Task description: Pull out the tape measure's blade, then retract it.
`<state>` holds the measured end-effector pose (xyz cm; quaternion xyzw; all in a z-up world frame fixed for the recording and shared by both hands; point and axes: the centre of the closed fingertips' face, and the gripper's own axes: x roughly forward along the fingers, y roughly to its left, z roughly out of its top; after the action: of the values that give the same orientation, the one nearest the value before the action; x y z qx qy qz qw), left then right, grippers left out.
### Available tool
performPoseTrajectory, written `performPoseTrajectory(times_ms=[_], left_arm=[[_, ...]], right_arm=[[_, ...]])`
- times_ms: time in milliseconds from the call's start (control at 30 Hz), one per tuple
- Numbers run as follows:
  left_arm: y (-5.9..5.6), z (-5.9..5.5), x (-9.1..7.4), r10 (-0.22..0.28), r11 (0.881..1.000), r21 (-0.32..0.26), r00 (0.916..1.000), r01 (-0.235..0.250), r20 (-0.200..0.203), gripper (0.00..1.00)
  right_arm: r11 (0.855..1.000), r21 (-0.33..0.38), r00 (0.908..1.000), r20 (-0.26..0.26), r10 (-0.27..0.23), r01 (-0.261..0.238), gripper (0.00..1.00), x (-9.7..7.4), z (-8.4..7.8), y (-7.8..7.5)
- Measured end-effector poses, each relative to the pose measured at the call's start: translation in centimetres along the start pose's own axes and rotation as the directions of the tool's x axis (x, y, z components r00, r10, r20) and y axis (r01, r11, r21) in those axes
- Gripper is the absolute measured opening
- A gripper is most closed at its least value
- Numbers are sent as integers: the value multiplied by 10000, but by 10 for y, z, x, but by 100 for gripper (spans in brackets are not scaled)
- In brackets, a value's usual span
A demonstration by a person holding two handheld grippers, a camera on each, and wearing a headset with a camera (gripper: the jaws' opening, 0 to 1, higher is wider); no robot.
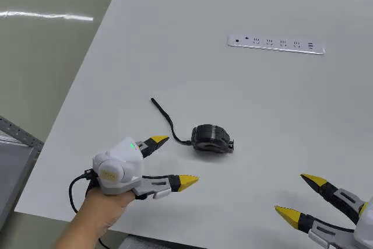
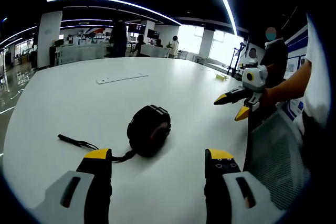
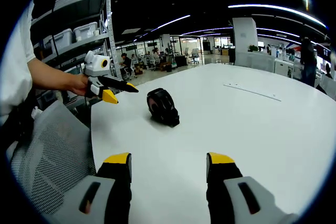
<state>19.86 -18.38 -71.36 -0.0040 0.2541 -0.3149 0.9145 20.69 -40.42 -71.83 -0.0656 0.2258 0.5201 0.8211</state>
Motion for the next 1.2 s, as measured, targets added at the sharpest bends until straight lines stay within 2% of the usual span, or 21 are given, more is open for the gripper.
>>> performPoseTrajectory(times_ms=[300,633,867,933,1200], left_arm=[[2,3,16,-304,9989,336,9992,313,-260,70],[2,-3,28,-636,9956,645,9957,679,-674,70],[7,-2,35,-687,9936,843,9945,754,-794,69],[9,-4,37,-642,9918,1045,9935,739,-935,68],[15,-4,48,-760,9877,1270,9901,910,-1184,66]], right_arm=[[9996,-134,9997,5,255,-255,57,9,2,-3],[9984,-139,9984,142,543,-542,56,17,6,-5],[9971,-183,9973,14,735,-735,56,22,3,-5],[9967,-207,9970,-13,778,-779,56,24,3,-5],[9958,-223,9960,-89,887,-889,56,27,2,-9]])
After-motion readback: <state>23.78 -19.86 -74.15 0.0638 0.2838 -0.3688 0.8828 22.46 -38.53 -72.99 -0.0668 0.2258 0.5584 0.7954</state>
